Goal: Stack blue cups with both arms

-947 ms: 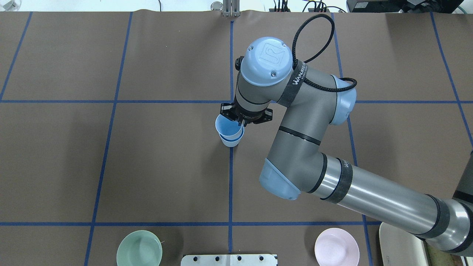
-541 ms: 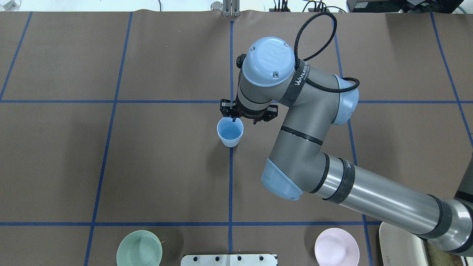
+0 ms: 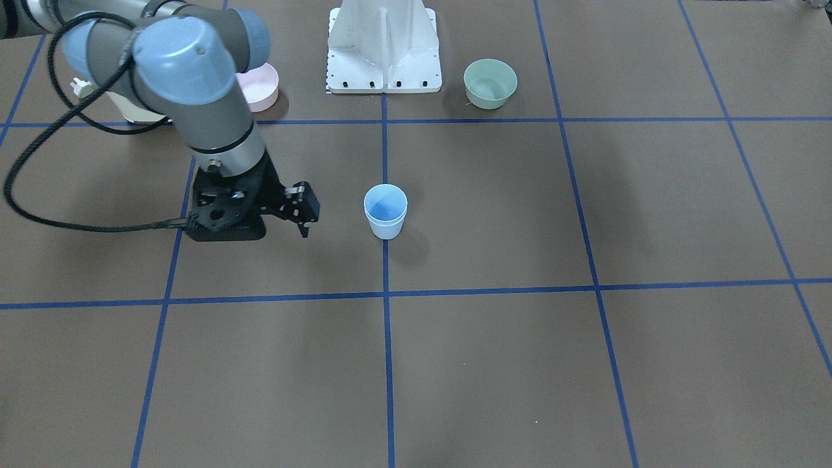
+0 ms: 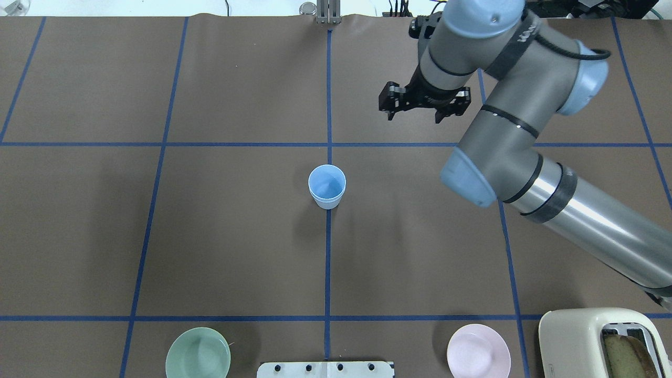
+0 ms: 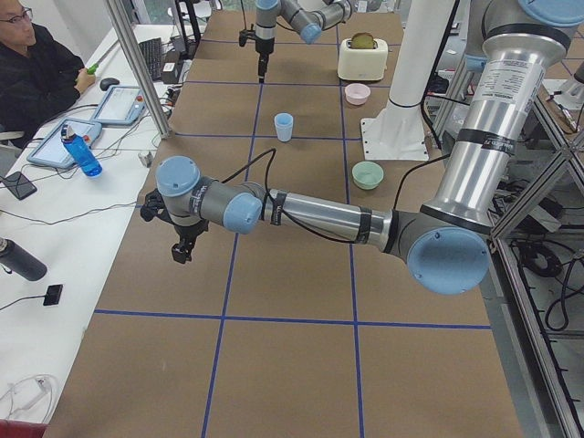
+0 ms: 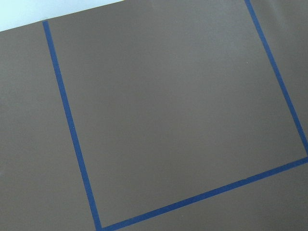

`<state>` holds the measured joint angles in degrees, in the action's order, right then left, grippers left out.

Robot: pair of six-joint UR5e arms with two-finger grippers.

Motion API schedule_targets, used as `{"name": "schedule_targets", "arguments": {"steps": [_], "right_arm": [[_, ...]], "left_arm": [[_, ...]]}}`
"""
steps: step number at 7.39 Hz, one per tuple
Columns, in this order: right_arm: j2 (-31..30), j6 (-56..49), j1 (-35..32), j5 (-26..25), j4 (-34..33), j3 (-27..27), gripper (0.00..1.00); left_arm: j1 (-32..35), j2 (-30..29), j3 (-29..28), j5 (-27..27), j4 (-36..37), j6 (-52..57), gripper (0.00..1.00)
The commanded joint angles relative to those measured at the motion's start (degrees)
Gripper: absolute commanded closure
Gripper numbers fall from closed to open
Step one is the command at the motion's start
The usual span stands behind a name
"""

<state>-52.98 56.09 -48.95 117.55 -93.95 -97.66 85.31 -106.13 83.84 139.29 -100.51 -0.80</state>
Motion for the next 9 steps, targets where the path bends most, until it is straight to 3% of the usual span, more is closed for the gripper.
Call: {"name": "schedule_targets", "arguments": {"steps": [1,2,4,9], "right_arm": [[-6.93,-12.7,-11.2,7.21,0.17,-0.08,0.0],[-10.53,-20.15,-15.86,10.21,0.17,-0.08,0.0],[-17.48,-32.22,-22.47,11.47,0.08,0.18,0.0],[-26.64,-45.18,-33.64,13.84,0.69,0.71,0.0]], "left_arm": [[-0.05,0.22,-0.26,0.01,-0.04,0.18,0.02],[-0.05,0.57,-0.26,0.01,-0.04,0.27,0.02],[0.04,1.36,-0.34,0.1,-0.12,0.54,0.02],[1.44,6.02,-0.17,6.07,-5.74,0.63,0.02]]}}
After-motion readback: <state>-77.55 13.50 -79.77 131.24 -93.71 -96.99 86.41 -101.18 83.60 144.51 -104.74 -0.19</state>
